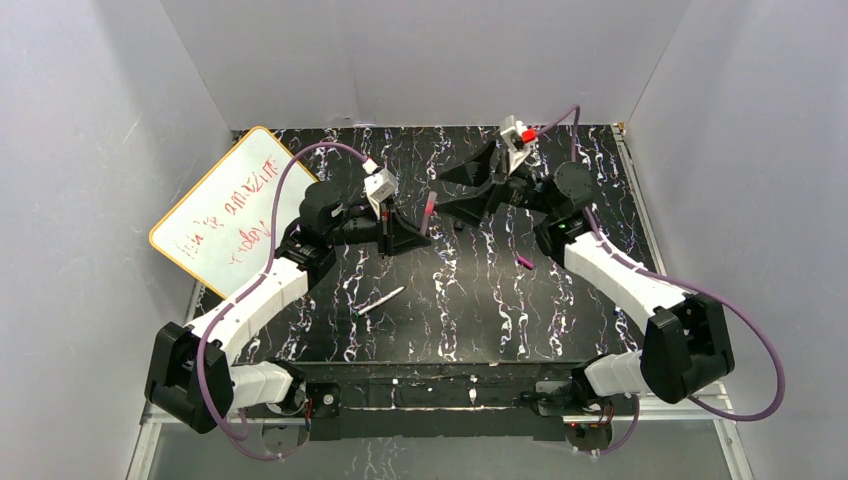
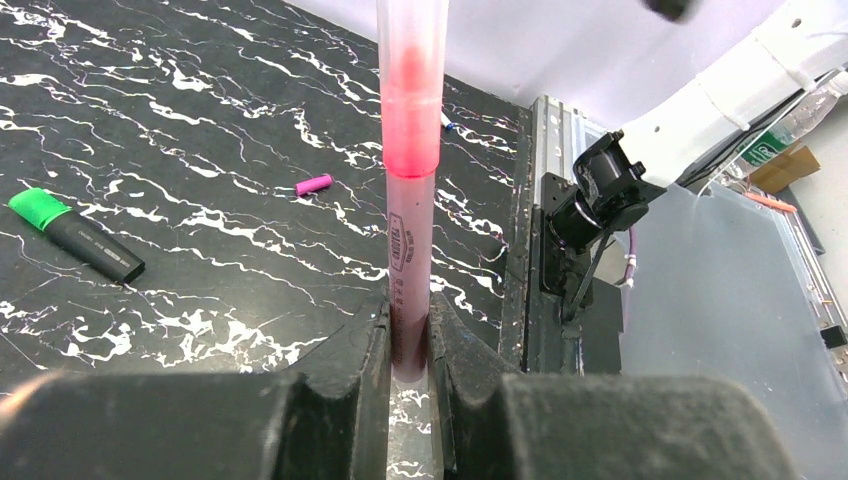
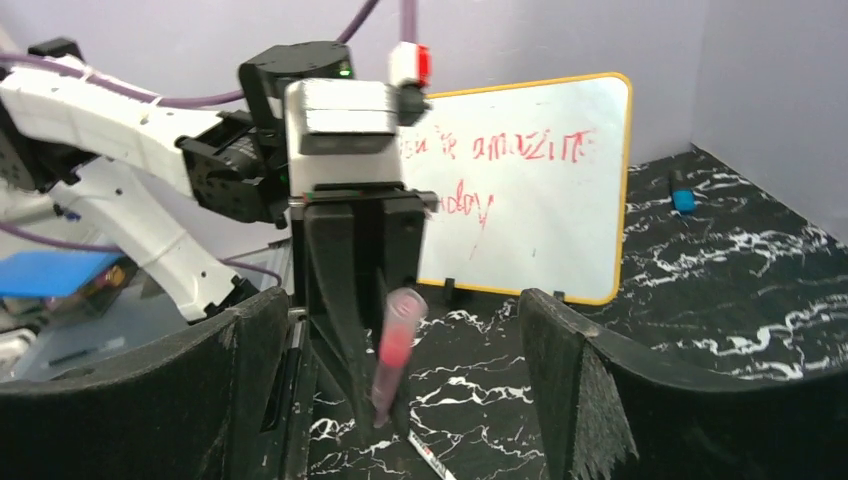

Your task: Insert the pens into the pen caps

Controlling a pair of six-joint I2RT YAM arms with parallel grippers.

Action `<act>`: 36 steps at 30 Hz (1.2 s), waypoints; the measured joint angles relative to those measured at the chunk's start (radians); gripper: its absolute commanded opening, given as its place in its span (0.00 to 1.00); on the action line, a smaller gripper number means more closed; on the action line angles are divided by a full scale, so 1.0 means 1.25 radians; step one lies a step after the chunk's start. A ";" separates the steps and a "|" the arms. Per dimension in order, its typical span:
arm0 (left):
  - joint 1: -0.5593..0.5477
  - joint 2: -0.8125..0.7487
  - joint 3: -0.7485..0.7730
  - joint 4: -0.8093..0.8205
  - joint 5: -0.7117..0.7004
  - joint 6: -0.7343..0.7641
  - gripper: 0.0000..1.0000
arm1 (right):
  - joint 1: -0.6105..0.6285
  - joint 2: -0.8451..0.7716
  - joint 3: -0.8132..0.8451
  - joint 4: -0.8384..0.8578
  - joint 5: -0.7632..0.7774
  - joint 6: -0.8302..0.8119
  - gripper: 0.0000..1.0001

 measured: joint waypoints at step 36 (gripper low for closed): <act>0.001 -0.004 0.000 -0.029 -0.016 0.024 0.00 | 0.085 0.088 0.118 -0.136 -0.005 -0.119 0.33</act>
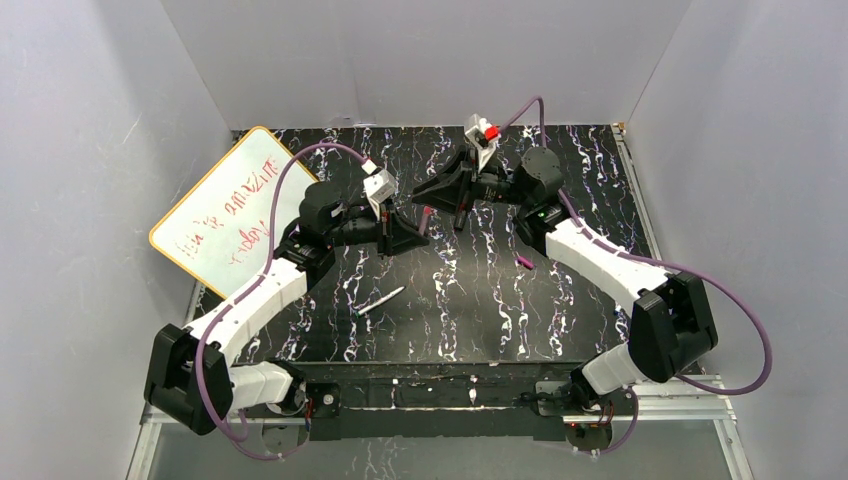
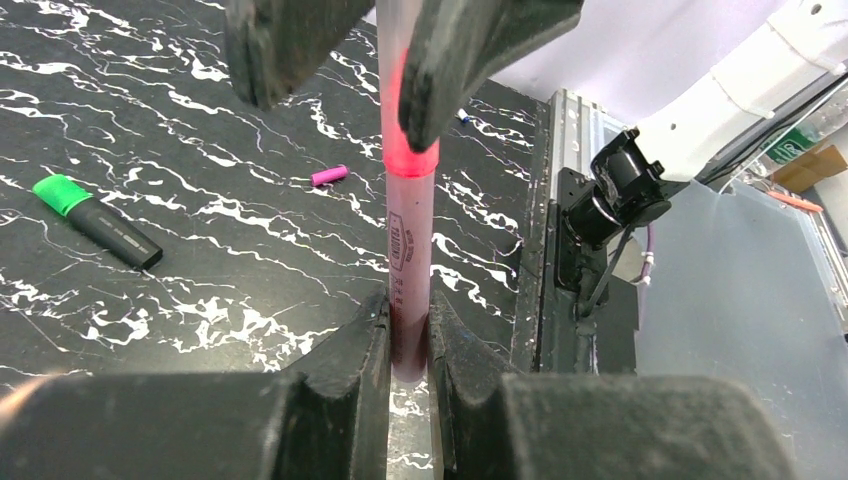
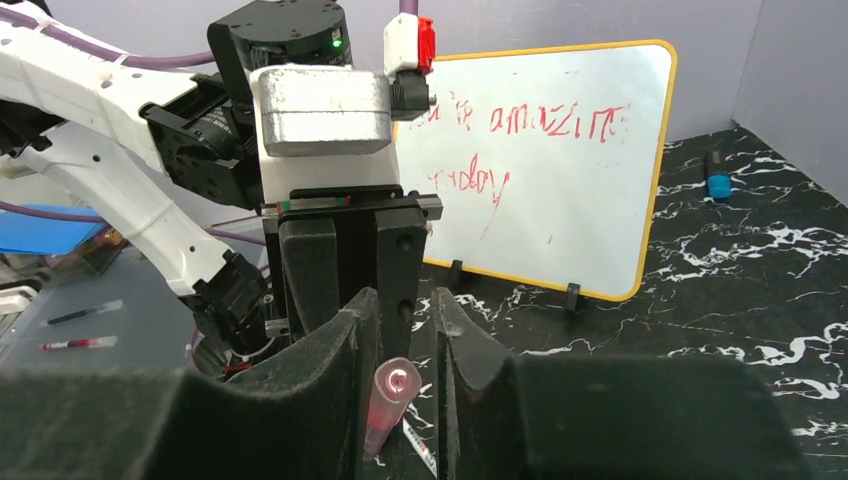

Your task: Insert the pens into the pen caps

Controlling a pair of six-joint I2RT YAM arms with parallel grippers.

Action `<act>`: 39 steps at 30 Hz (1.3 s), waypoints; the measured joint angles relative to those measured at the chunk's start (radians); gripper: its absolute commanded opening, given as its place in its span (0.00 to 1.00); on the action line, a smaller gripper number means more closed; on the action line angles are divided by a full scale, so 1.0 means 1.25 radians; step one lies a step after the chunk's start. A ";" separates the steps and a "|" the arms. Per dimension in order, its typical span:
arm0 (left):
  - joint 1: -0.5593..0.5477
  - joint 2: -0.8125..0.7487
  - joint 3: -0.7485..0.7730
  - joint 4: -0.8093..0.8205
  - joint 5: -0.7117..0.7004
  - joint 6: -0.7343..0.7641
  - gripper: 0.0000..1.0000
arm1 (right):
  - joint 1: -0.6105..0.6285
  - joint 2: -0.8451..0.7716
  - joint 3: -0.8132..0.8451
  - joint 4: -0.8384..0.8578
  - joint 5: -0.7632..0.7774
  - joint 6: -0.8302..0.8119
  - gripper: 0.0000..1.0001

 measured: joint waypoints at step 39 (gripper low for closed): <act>0.036 0.001 0.053 -0.041 -0.012 0.020 0.00 | 0.036 0.025 -0.003 0.096 0.051 0.034 0.12</act>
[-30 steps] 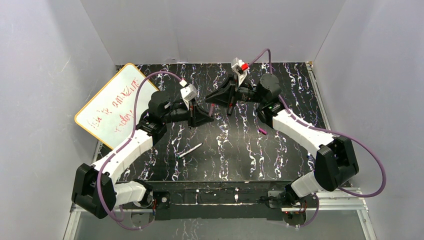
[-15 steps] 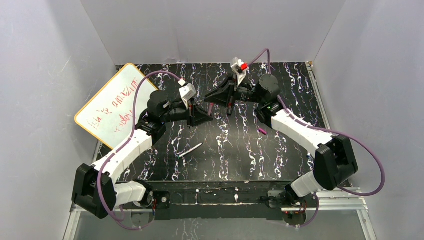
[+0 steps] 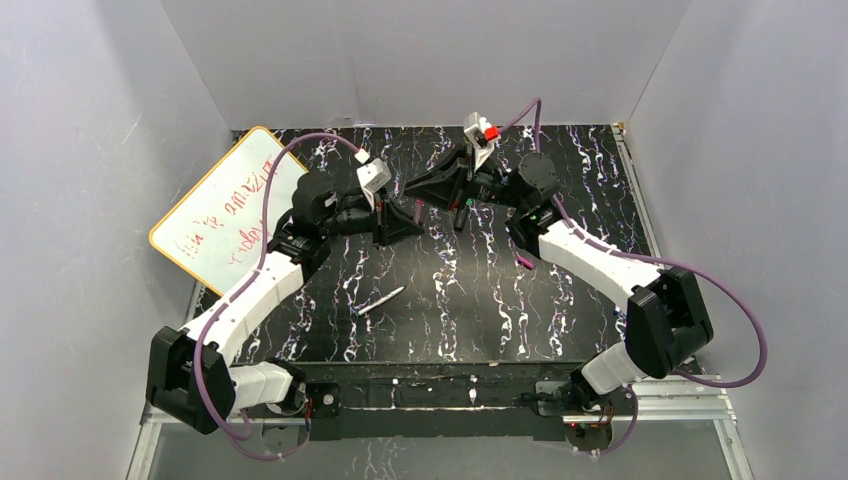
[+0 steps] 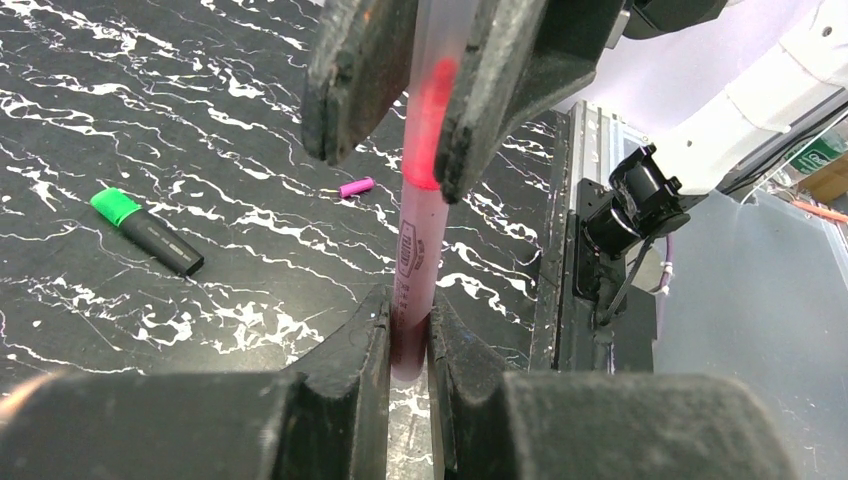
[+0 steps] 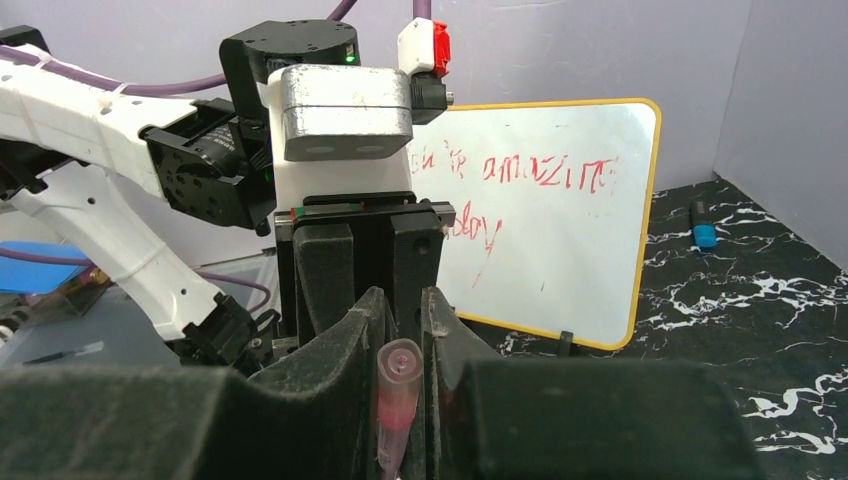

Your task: Insert the pens into the pen caps

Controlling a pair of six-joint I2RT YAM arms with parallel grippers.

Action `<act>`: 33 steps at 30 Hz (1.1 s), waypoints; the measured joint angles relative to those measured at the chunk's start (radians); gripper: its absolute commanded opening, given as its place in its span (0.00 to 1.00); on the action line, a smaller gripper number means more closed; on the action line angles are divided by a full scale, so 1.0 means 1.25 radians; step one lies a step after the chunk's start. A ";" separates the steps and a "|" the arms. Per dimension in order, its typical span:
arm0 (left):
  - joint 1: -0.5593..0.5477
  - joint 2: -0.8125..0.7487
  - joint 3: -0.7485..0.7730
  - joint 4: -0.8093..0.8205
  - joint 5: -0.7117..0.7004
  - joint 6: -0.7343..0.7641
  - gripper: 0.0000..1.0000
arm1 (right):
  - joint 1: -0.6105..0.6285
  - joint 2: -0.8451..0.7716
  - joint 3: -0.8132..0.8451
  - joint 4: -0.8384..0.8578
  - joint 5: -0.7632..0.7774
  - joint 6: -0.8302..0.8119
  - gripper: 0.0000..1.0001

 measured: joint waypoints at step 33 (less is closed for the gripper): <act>0.028 0.031 0.098 -0.160 0.039 0.053 0.00 | 0.022 0.045 -0.062 0.223 0.085 0.060 0.09</act>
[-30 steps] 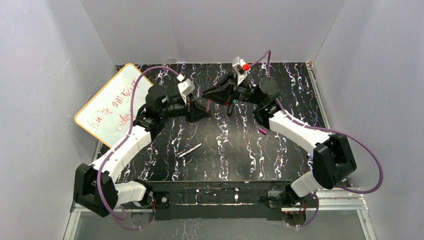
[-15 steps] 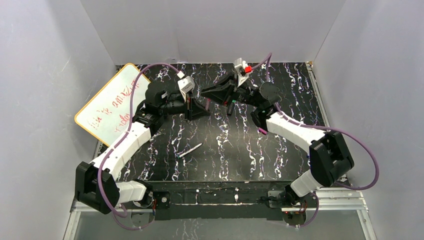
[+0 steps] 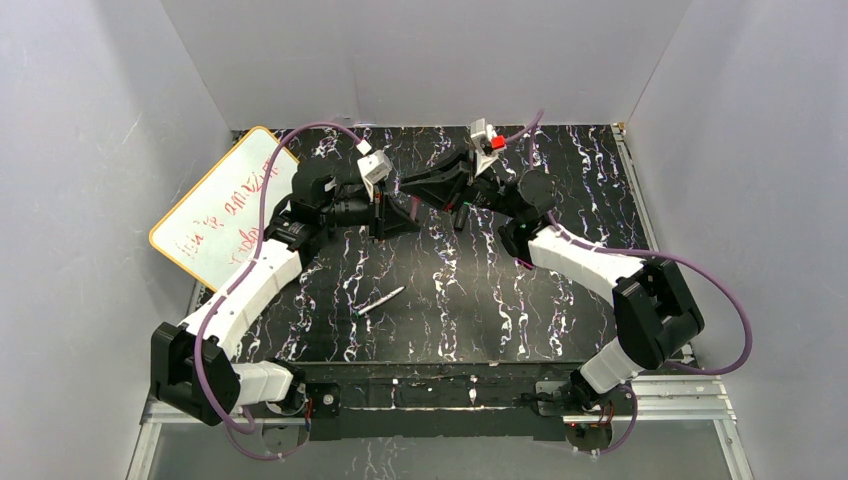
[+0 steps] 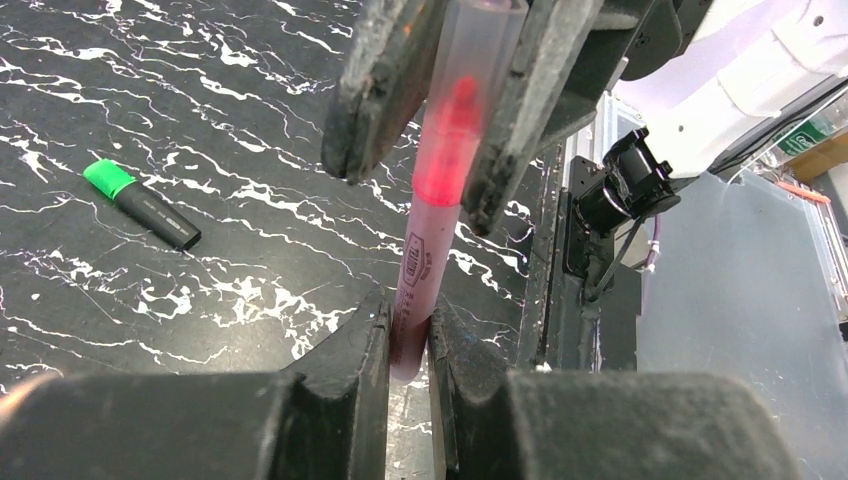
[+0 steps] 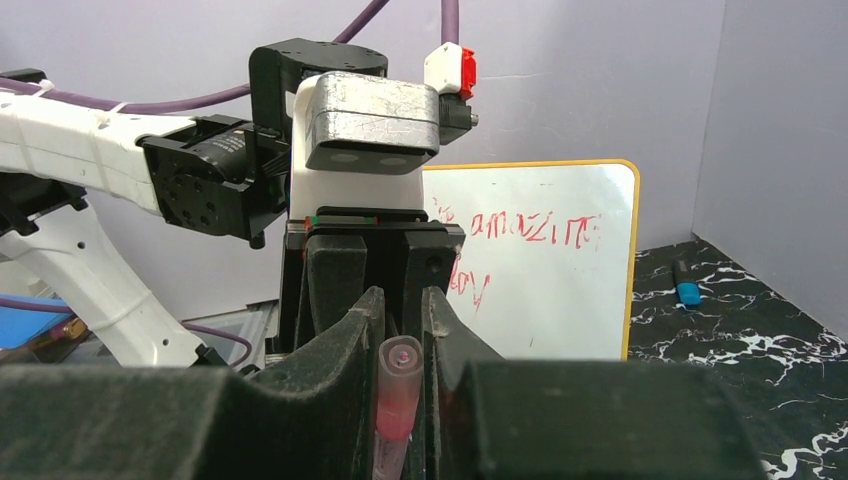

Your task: Insert the pens into the pen caps

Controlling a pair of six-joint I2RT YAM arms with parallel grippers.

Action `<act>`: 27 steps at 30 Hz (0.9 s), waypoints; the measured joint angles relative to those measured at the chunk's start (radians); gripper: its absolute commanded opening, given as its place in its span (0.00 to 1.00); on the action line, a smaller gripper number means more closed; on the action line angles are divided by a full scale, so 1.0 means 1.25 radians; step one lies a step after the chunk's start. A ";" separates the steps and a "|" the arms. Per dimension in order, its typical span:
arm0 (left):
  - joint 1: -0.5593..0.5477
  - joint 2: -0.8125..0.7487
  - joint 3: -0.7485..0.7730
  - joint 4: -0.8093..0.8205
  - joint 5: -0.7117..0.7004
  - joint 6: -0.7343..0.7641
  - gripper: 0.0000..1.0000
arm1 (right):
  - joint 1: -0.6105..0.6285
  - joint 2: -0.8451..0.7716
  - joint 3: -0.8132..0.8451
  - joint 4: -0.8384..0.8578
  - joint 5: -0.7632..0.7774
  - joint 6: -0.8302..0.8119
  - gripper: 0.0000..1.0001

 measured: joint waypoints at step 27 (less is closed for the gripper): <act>0.000 0.009 0.050 -0.088 -0.023 0.031 0.00 | 0.015 0.009 -0.049 0.082 0.071 0.005 0.09</act>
